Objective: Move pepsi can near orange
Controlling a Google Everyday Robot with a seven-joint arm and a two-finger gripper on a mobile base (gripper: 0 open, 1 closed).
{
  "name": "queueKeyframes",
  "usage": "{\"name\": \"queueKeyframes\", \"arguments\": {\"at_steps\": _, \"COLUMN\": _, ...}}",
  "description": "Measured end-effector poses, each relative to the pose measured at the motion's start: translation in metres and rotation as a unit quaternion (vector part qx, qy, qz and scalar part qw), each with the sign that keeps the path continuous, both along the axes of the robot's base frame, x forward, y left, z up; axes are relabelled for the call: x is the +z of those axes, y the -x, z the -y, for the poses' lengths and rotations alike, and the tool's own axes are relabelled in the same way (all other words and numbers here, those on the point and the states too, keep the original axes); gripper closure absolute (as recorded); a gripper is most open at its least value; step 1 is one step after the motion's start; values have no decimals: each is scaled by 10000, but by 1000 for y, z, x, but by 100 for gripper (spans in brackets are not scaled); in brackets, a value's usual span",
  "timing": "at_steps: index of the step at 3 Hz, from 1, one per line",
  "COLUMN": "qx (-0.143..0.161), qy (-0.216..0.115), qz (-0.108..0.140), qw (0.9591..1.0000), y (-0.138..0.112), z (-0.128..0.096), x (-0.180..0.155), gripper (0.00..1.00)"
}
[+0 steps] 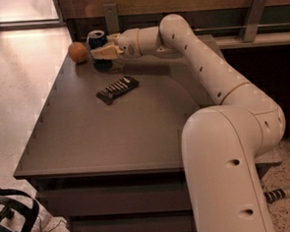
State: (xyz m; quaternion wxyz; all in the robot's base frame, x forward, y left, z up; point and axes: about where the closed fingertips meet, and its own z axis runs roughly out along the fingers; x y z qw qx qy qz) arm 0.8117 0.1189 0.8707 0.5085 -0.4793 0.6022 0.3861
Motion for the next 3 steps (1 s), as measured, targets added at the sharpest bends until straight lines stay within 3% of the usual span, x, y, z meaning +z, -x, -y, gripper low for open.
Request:
{"name": "queueKeyframes", "arguments": {"at_steps": 2, "qx": 48, "qy": -4, "qz": -18, "qw": 10000, "y": 1, "z": -7, "x": -2, "gripper": 11}}
{"name": "queueKeyframes", "arguments": {"at_steps": 3, "qx": 69, "qy": -6, "qz": -26, "qw": 10000, "y": 2, "z": -10, "x": -3, "gripper": 0}}
